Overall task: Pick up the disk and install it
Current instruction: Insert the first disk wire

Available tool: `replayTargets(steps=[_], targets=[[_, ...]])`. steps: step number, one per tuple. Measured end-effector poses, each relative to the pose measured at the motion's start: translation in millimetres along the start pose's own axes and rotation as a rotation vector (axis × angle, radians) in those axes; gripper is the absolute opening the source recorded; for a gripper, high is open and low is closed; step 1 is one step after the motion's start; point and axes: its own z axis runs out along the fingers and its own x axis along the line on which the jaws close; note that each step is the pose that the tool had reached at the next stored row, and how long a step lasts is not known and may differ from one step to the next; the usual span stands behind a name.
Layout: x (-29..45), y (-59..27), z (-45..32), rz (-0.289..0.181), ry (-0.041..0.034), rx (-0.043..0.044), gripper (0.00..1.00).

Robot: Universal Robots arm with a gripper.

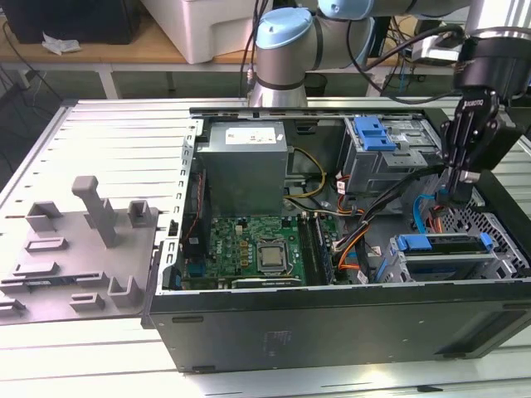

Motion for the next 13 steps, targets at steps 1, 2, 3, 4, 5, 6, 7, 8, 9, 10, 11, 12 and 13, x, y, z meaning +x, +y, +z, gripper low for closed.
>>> replayTargets(steps=[1,2,3,4,5,6,7,8,9,10,11,12,13], targets=[[1.9,0.0,0.2,-0.002,-0.0083,0.0010,0.17],[3.4,0.1,0.2,-0.003,-0.0137,0.0015,0.17],[4.5,0.3,0.2,-0.004,-0.0172,0.0018,0.17],[6.1,0.7,0.0,-0.005,-0.0213,0.0021,0.17],[7.6,1.0,-0.4,-0.005,-0.0238,0.0024,0.17],[10.2,1.6,-0.5,-0.006,-0.0257,0.0025,0.17],[12.1,2.0,-0.2,-0.006,-0.0263,0.0026,0.17],[15.1,2.3,0.7,-0.006,-0.0275,0.0029,0.17],[17.0,2.3,1.6,-0.006,-0.0291,0.0031,0.17],[18.7,2.0,2.7,-0.007,-0.0316,0.0033,0.17],[21.9,1.4,4.8,-0.008,-0.0374,0.0038,0.17],[24.5,1.0,6.4,-0.009,-0.0430,0.0041,0.17],[25.9,0.7,7.3,-0.010,-0.0478,0.0042,0.17]])
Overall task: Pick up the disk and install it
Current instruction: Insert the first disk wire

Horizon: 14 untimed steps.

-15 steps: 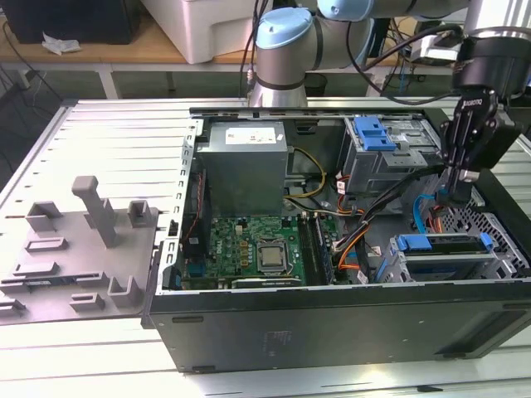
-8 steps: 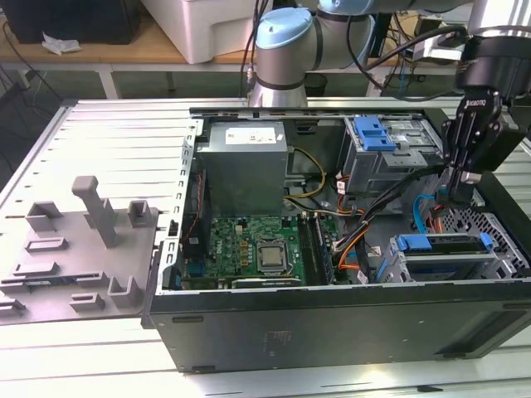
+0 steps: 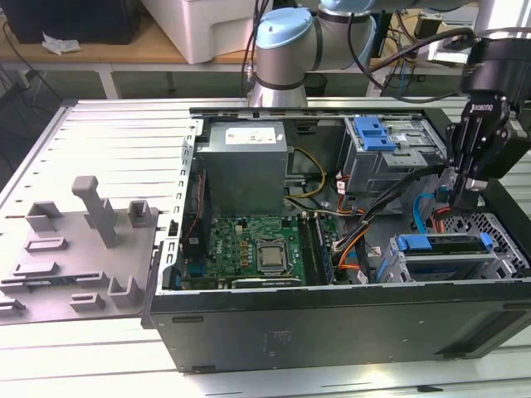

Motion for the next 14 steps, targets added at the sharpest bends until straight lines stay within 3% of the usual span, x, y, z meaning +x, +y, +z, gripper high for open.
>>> replayTargets(steps=[7,8,10,13,14], targets=[[10.2,-1.9,3.8,-0.007,-0.0440,0.0035,0.17],[12.2,-2.3,4.2,-0.008,-0.0534,0.0048,0.17],[20.9,-3.6,5.0,-0.017,-0.0990,0.0107,0.17],[28.0,-4.0,4.9,-0.029,-0.1340,0.0149,0.17],[30.8,-3.8,5.4,-0.036,-0.1487,0.0168,0.17]])
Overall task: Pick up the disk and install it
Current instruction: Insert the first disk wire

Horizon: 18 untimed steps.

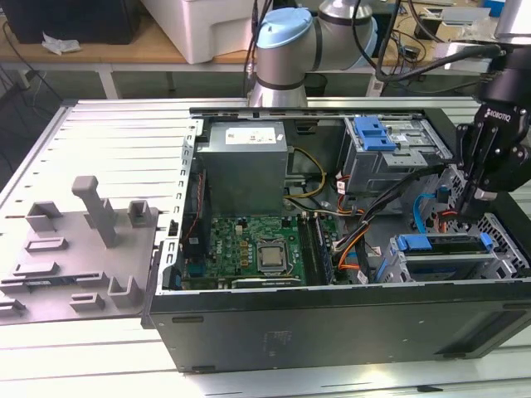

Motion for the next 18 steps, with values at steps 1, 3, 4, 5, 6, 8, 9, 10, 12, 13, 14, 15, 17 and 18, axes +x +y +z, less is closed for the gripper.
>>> replayTargets(steps=[1,3,4,5,6,8,9,10,12,13,14,15,17,18], targets=[[2.1,0.4,0.4,-0.006,-0.0087,0.0017,0.17],[8.2,1.7,2.1,-0.027,-0.0339,0.0081,0.17],[10.3,2.4,2.8,-0.038,-0.0436,0.0115,0.17],[12.3,3.0,3.5,-0.051,-0.0546,0.0158,0.17],[14.2,3.5,4.2,-0.064,-0.0658,0.0202,0.17],[16.2,3.7,4.7,-0.077,-0.0768,0.0251,0.17],[16.8,3.8,4.9,-0.080,-0.0798,0.0264,0.17],[17.8,4.0,5.2,-0.084,-0.0842,0.0282,0.17],[21.0,4.5,6.4,-0.091,-0.0944,0.0311,0.17],[22.2,4.7,6.9,-0.092,-0.0973,0.0315,0.17],[23.6,5.0,7.5,-0.093,-0.1005,0.0319,0.17],[25.3,5.4,8.2,-0.094,-0.1046,0.0322,0.17],[28.3,6.3,9.5,-0.096,-0.1120,0.0327,0.17],[30.6,6.9,10.5,-0.097,-0.1192,0.0330,0.17]])
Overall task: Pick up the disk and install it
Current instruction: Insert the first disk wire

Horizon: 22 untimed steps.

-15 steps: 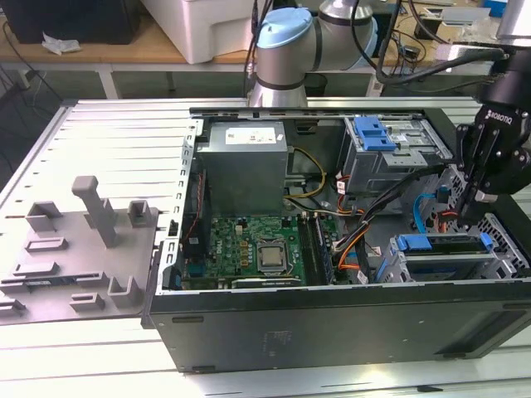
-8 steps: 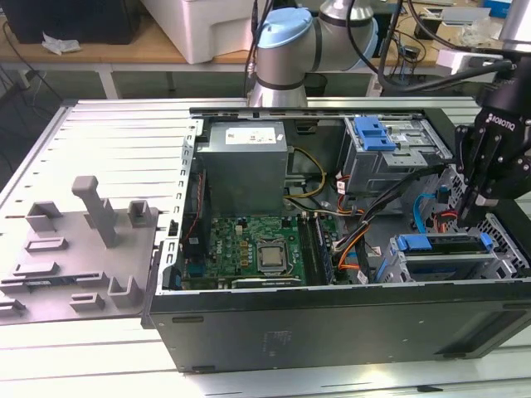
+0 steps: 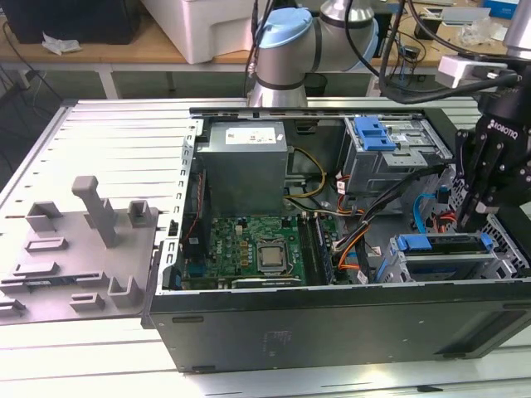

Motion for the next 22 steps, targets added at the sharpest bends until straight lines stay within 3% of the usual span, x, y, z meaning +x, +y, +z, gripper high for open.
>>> replayTargets(steps=[4,6,7,14,15,17,18,20,22], targets=[[5.4,1.0,1.6,-0.004,-0.0221,0.0028,0.17],[7.7,1.3,2.2,-0.006,-0.0371,0.0055,0.17],[8.0,1.4,2.3,-0.006,-0.0403,0.0065,0.17],[8.2,1.4,2.3,-0.007,-0.0431,0.0068,0.17],[8.5,1.4,2.4,-0.007,-0.0489,0.0068,0.17],[9.8,1.3,2.8,-0.009,-0.0797,0.0070,0.17],[10.4,1.3,2.9,-0.009,-0.0874,0.0069,0.17],[12.7,1.2,3.5,-0.010,-0.0961,0.0067,0.17],[15.7,1.0,4.4,-0.010,-0.0985,0.0066,0.17]])
